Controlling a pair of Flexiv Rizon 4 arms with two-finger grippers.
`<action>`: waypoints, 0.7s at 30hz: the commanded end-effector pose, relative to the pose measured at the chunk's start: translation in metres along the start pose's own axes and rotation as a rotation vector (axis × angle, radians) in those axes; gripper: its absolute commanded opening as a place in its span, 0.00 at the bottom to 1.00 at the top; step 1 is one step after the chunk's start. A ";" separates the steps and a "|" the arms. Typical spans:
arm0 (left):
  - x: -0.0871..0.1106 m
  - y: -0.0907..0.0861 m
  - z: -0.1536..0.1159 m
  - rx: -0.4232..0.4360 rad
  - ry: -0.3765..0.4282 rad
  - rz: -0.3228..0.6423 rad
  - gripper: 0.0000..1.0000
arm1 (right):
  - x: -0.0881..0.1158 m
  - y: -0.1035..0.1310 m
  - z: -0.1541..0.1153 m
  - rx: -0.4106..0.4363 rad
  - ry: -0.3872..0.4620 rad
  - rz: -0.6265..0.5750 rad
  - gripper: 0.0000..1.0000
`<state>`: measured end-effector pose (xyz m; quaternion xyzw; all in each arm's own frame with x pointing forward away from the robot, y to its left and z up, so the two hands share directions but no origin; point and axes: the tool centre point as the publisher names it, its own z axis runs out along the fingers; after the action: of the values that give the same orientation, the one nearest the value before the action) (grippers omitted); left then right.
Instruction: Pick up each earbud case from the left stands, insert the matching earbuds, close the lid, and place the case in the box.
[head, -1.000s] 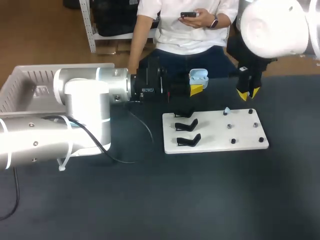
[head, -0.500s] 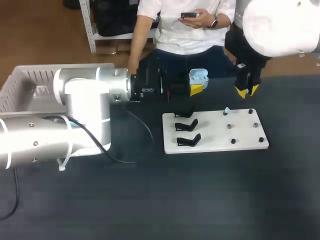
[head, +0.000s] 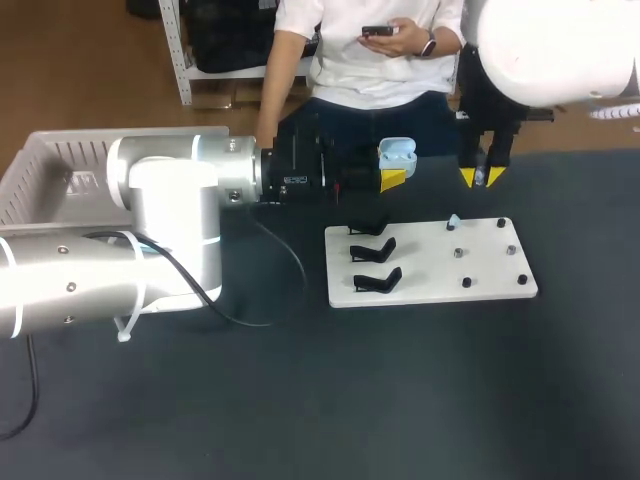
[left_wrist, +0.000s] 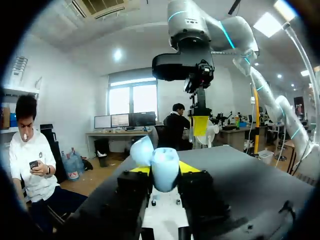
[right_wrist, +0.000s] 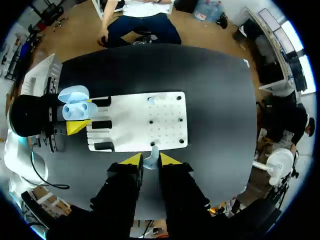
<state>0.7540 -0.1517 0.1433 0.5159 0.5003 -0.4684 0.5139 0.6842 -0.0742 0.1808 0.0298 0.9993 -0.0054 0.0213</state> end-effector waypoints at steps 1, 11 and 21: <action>0.001 -0.001 0.000 -0.004 -0.006 0.005 0.00 | 0.011 0.004 -0.003 0.046 -0.082 0.573 0.00; 0.001 -0.001 0.000 -0.004 -0.006 0.005 0.00 | 0.018 0.010 -0.008 -0.039 -0.140 0.578 0.00; 0.001 -0.001 0.000 -0.004 -0.006 0.005 0.00 | 0.017 0.025 -0.017 -0.094 -0.079 0.600 0.00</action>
<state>0.7541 -0.1517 0.1433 0.5159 0.5003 -0.4684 0.5140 0.6729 -0.0498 0.1923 0.3231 0.9431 0.0358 0.0695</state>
